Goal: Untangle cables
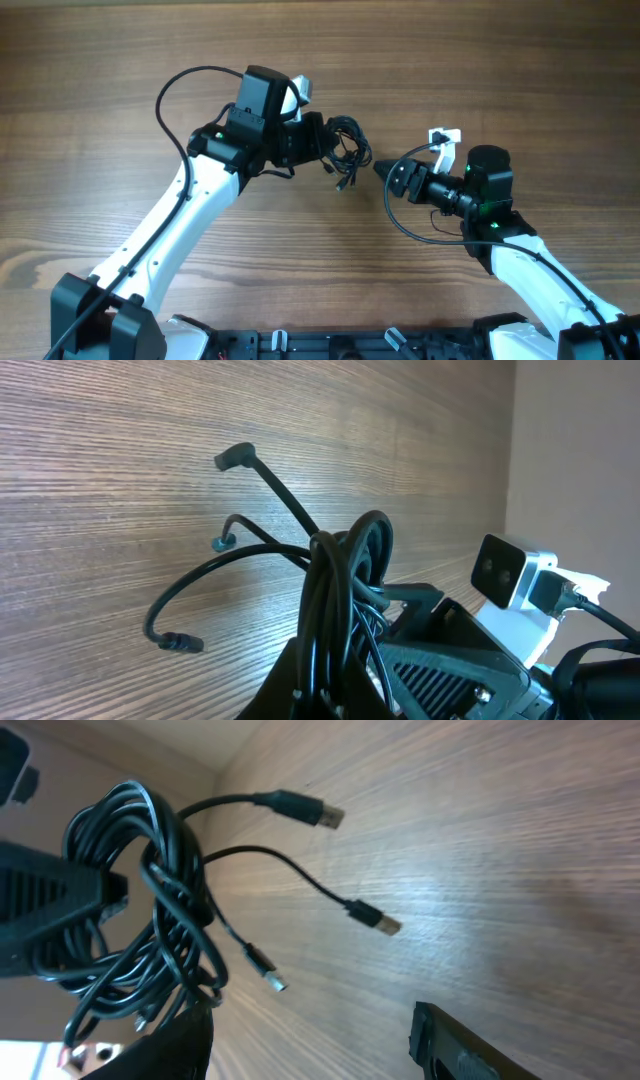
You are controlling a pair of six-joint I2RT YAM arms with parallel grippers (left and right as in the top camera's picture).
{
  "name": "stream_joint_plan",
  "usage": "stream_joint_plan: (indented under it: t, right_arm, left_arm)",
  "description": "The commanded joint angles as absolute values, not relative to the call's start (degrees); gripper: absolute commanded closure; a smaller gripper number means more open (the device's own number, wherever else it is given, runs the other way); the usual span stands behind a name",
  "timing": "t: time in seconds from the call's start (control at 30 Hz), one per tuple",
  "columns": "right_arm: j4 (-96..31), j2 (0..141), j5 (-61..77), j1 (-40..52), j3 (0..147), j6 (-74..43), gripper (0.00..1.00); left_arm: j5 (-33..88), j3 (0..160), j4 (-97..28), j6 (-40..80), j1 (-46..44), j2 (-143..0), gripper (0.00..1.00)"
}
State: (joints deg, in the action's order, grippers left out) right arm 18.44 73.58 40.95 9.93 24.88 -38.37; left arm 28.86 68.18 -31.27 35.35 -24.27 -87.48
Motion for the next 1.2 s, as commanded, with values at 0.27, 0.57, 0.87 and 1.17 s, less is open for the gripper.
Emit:
stream_joint_plan:
  t: [0.27,0.57,0.87,1.17]
  right_arm:
    - [21.2,73.7,46.1,9.8,25.1,-41.1,0.34]
    - [20.5,73.7,40.0,9.8,25.1,-42.2,0.37]
    - [19.4,73.7,37.8,9.8,25.1,-42.8,0.38]
    - [26.1,73.7,27.4,9.8,25.1,-53.9,0.37]
  left_arm:
    - [30.2,68.5,-30.8,36.9,-25.0,-86.0,0.96]
    - [31.5,68.5,-30.5,38.0,-27.6,-86.0,0.96]
    - [37.5,68.5,-29.5,38.0,-27.6,-86.0,0.96]
    - [47.3,68.5,-29.6,37.8,-27.6,-86.0,0.96]
